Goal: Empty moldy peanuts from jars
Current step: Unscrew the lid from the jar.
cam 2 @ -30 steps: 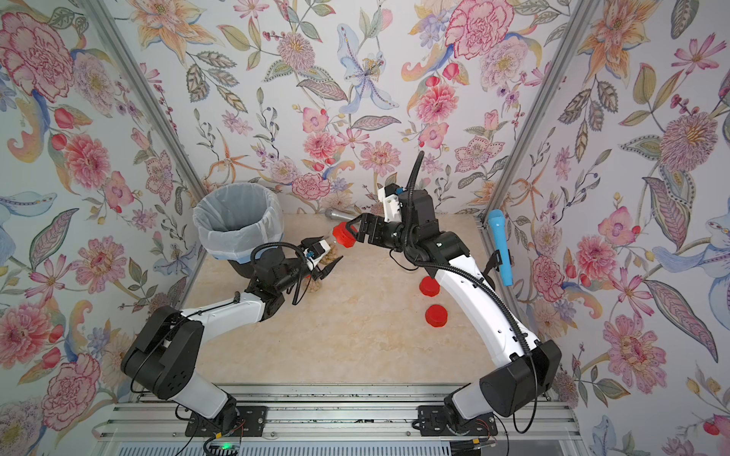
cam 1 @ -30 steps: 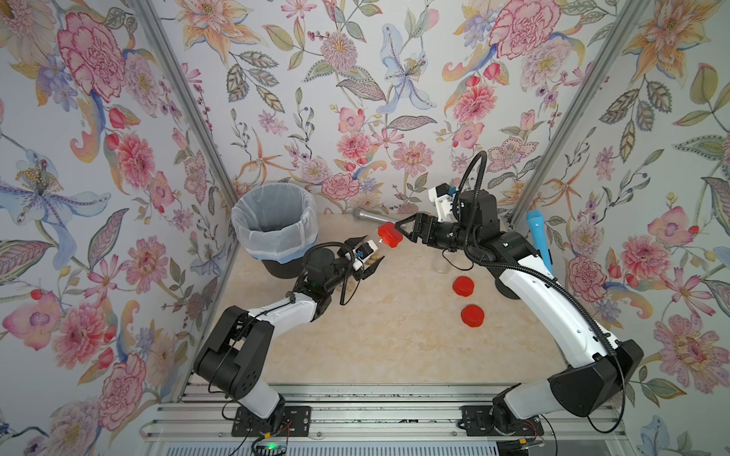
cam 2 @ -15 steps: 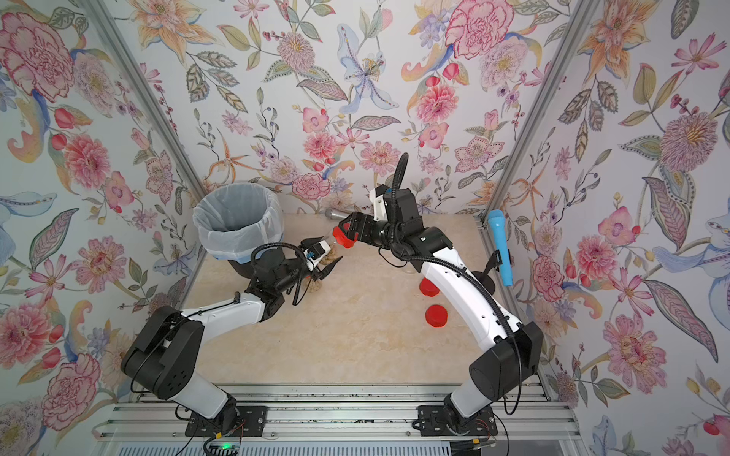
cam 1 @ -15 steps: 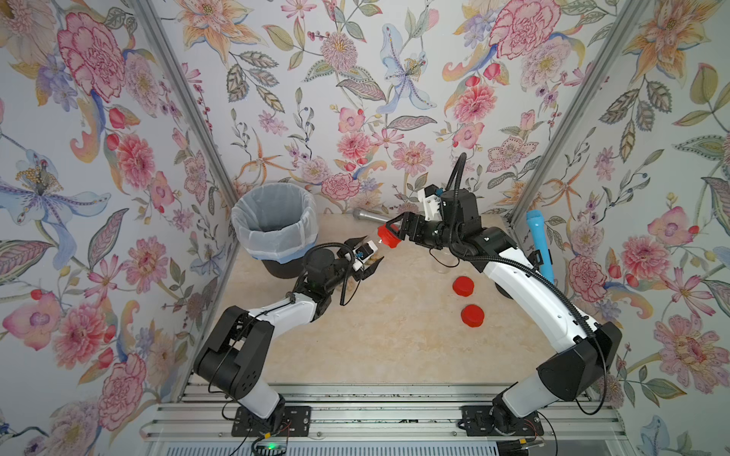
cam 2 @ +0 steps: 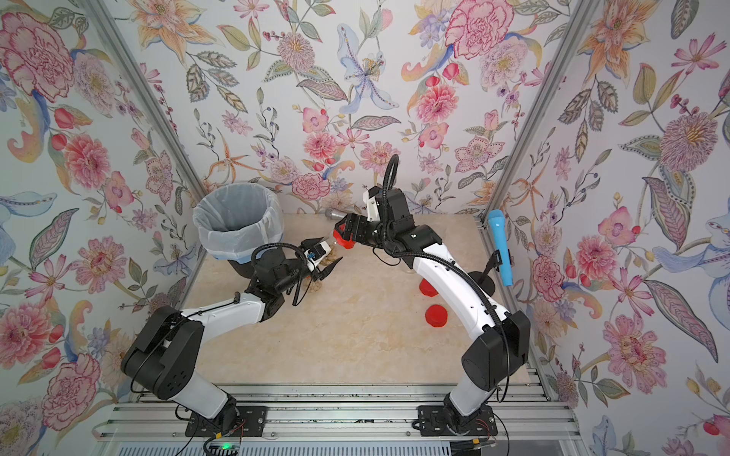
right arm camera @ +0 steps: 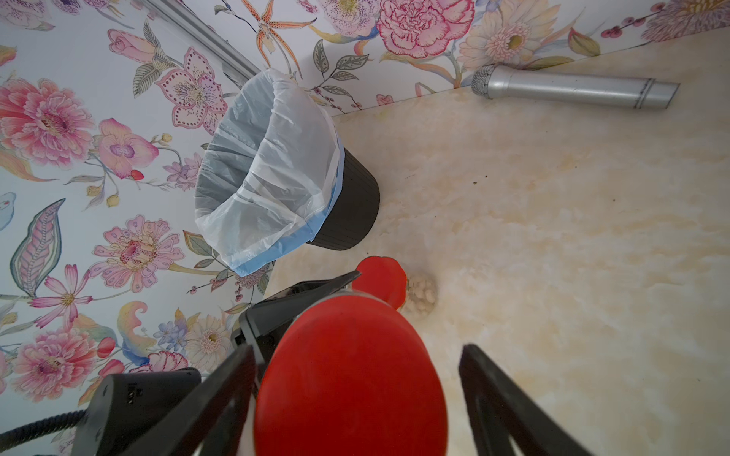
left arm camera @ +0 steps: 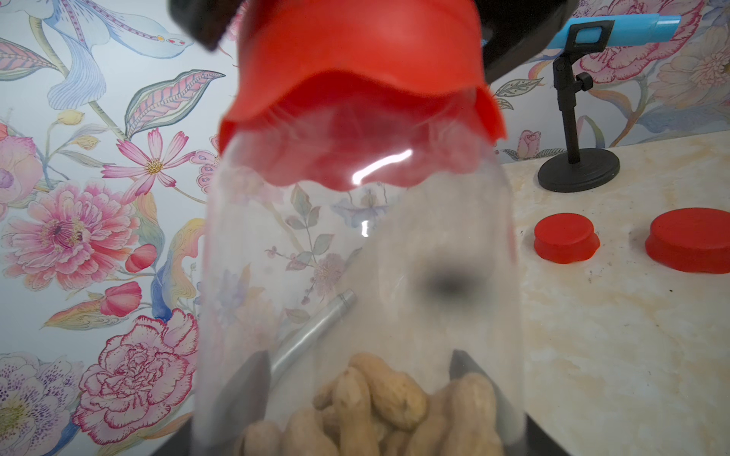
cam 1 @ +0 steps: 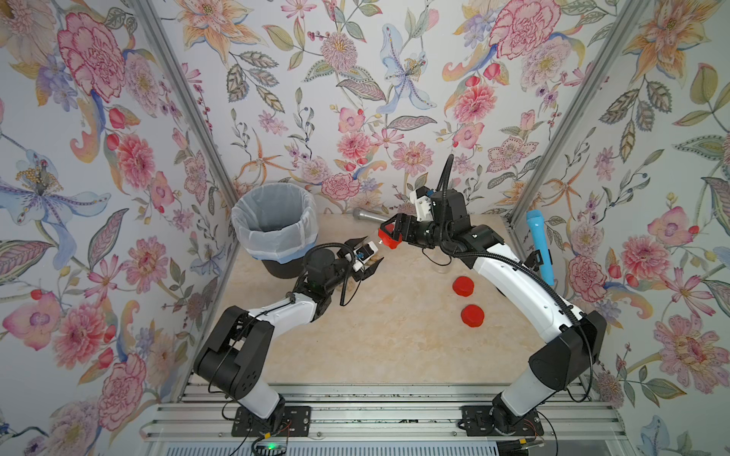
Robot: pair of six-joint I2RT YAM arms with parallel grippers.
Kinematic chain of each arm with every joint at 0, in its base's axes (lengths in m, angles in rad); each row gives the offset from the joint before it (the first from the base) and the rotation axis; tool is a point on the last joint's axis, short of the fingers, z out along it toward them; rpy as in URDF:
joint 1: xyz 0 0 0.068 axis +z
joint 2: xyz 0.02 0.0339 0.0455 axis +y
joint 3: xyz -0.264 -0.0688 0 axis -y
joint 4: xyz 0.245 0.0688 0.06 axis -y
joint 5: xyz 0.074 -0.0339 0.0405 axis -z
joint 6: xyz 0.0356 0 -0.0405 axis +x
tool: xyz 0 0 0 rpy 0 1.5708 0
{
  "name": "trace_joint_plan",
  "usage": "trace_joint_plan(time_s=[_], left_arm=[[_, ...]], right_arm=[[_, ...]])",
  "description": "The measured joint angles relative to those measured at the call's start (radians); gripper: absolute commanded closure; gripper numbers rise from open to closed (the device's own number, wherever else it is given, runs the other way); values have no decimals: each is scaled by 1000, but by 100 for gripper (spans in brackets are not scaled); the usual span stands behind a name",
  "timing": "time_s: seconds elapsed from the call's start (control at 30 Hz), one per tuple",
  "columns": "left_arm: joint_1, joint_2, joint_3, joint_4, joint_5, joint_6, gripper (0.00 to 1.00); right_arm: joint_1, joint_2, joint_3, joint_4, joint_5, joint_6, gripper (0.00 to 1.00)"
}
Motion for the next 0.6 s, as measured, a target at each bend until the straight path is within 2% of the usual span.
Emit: trace_joint_plan(time_s=[0.6], left_arm=[[-1, 0, 0, -10, -5, 0, 64]], right_arm=[[3, 1, 2, -1, -3, -14, 22]])
